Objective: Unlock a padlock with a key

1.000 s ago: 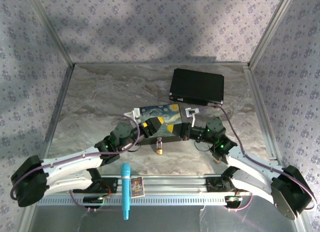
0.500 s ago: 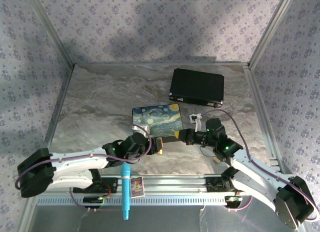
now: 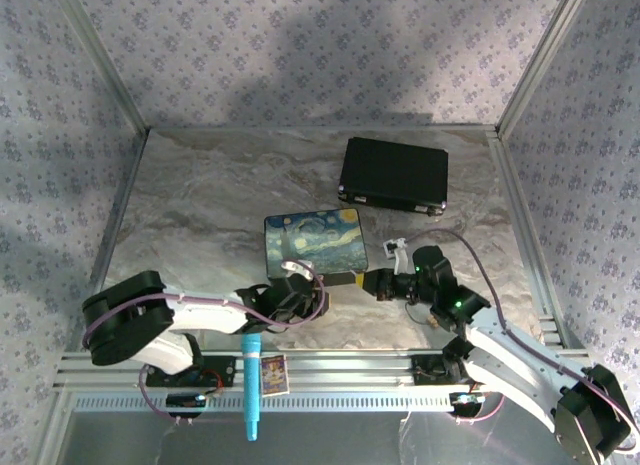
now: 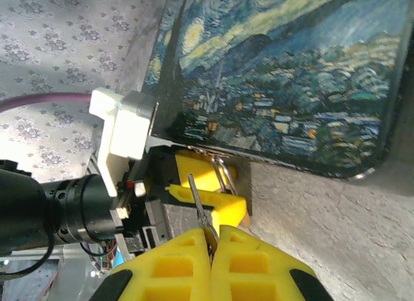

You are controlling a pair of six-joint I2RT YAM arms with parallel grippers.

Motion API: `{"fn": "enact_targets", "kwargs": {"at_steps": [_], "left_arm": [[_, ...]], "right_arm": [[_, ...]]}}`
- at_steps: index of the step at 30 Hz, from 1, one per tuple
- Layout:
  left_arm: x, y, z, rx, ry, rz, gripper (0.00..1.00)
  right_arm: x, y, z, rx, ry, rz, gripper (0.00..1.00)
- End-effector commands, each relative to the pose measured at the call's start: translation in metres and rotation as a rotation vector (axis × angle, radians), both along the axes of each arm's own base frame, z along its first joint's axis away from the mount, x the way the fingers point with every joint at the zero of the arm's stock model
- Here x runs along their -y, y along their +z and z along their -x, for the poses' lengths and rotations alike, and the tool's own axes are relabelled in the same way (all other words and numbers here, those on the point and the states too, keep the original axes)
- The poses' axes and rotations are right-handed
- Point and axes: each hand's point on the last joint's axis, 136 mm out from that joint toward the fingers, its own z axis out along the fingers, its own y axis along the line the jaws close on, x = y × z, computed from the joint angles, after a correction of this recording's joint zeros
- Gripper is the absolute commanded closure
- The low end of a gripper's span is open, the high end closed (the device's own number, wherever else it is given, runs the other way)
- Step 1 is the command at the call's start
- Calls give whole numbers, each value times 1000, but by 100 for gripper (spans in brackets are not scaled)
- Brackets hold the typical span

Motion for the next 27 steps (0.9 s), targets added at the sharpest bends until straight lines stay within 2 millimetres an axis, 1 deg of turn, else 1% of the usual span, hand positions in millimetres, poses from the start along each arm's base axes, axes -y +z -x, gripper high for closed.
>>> {"fn": "enact_targets", "kwargs": {"at_steps": [1,9,14,16,18,19,23,25,27], "left_arm": [[10,7,-6,30,14,31,53],[8,-1,-1,16,38,-21,73],[13,5,-2,1,55,-8,86],[8,7,-4,-16,108,-6,90],[6,14,-7,-25,159,32,91],[7,21,-9,-24,179,72,91],[11,49,-18,-15,253,194,94],[13,60,-22,-7,269,226,94],[14,64,-26,-9,280,240,94]], "right_arm": [[5,-8,1,-3,-12,25,100],[7,-13,1,-10,-18,41,100],[6,-22,3,-43,-22,26,100],[2,-22,4,-64,-21,-12,100],[-1,-21,5,-98,-24,-60,100],[-3,-22,8,-121,-22,-79,100],[-5,-41,16,-246,-40,-83,100],[-9,-49,20,-276,-33,-86,100],[-16,-54,22,-289,-17,-83,100]]}}
